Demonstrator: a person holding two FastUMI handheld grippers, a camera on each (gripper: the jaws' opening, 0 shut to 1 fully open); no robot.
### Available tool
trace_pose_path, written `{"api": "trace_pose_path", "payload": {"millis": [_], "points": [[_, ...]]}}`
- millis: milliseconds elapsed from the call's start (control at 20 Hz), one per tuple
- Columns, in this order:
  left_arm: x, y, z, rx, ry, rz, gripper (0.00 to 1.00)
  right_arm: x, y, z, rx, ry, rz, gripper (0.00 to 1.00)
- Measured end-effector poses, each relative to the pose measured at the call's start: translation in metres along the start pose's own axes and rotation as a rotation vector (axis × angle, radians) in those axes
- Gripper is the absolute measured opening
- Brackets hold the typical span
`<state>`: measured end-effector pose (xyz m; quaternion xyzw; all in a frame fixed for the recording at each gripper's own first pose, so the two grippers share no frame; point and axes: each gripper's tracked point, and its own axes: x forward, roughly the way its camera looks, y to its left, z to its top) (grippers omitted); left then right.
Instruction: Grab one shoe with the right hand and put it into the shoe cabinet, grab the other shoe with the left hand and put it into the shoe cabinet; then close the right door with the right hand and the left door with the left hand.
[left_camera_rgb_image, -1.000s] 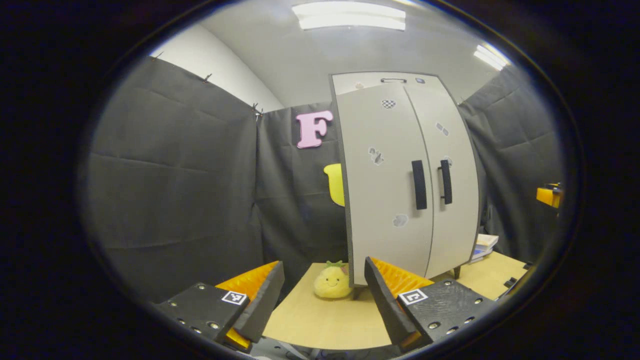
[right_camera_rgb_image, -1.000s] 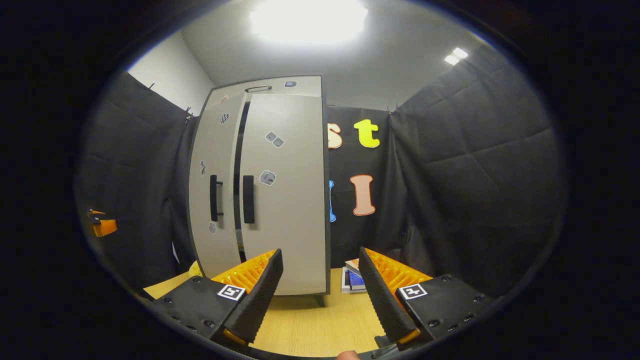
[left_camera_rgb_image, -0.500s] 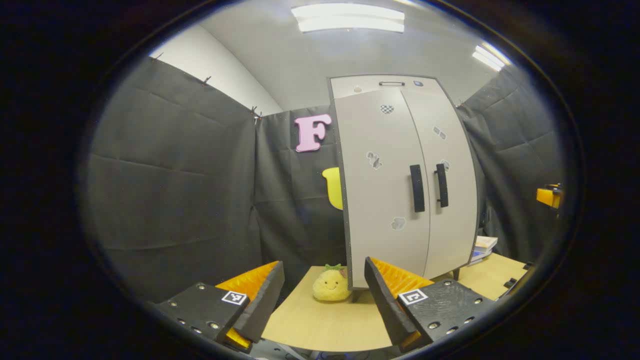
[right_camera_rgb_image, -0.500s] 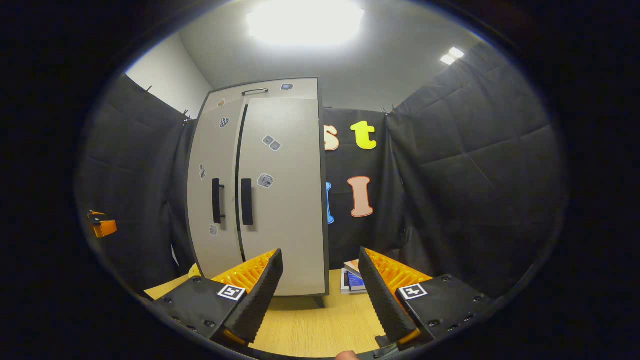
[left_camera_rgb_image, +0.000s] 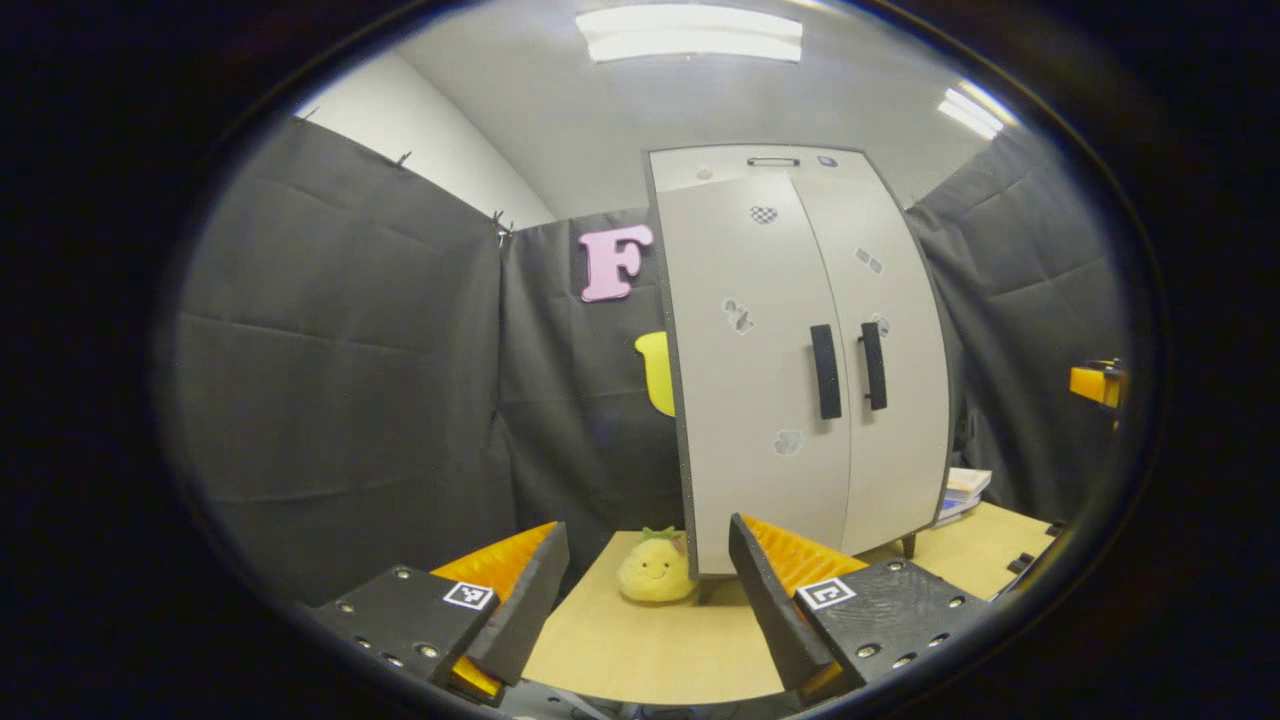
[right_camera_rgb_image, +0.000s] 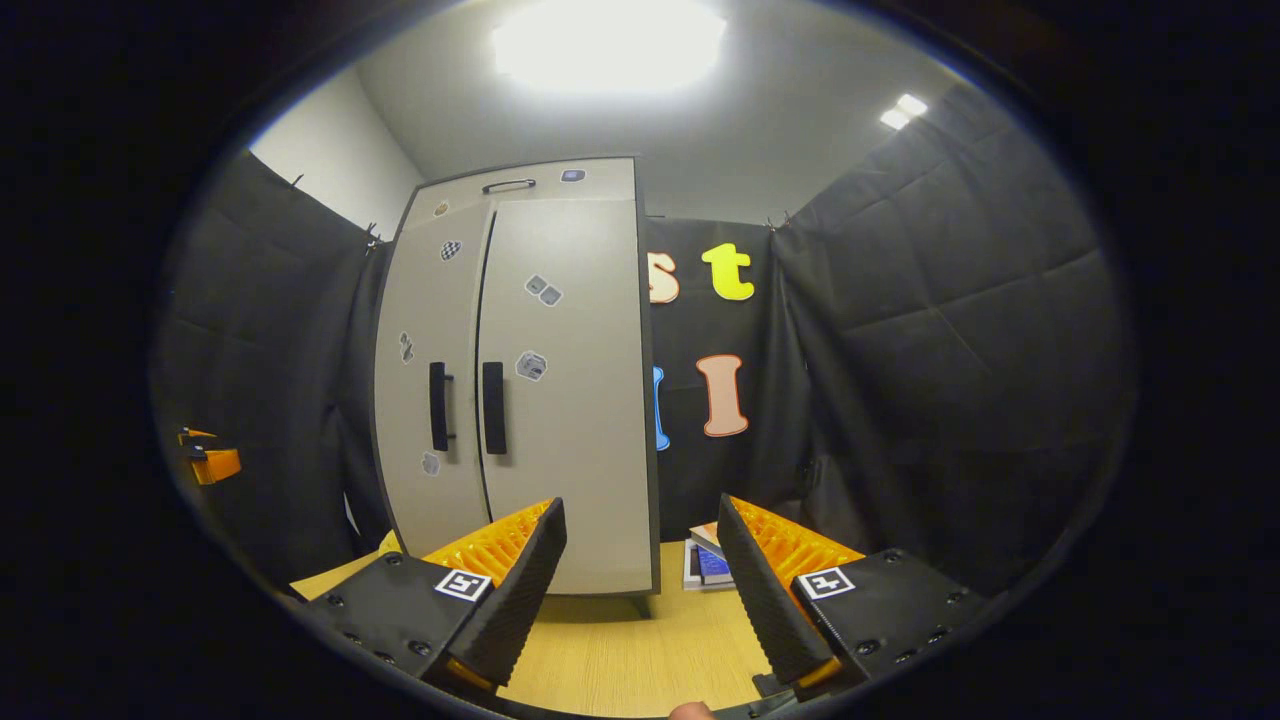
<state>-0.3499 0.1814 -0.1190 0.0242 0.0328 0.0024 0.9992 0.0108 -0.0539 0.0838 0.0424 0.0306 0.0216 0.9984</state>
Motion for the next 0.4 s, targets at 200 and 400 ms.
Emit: {"api": "trace_pose_path", "payload": {"millis": [200,400], "points": [[0.0011,-0.0002,0.0031,0.006,-0.010,0.008,0.92,0.0032,-0.0003,0.0025,-0.014,-0.005,0.004,0.92],[0.0014,-0.0007,0.0058,0.007,-0.020,0.012,0.94,0.0036,0.0000,0.0029,-0.015,-0.004,0.010,0.95]]}}
